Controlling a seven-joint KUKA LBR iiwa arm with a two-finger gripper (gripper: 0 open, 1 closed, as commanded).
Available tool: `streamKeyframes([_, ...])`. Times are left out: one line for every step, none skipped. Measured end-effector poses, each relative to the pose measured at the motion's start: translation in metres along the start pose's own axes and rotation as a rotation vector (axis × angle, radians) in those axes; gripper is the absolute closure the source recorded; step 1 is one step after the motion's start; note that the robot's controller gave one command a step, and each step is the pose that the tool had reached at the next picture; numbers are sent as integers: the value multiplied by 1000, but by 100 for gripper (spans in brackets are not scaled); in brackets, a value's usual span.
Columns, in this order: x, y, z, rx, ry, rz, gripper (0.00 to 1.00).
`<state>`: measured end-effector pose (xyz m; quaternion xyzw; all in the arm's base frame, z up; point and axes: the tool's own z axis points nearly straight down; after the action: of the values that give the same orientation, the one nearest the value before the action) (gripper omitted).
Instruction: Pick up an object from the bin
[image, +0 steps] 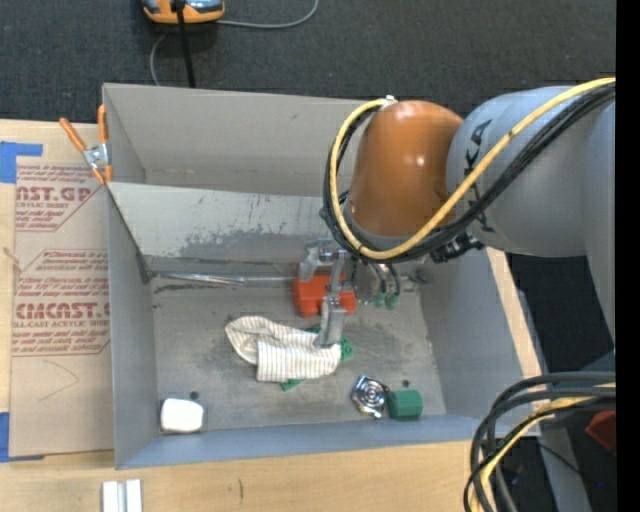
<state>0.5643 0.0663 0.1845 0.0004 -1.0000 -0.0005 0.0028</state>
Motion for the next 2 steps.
streamKeyframes([-1, 0, -5, 0, -6, 1, 0])
streamKeyframes([9, -3, 13, -1, -10, 44, 0])
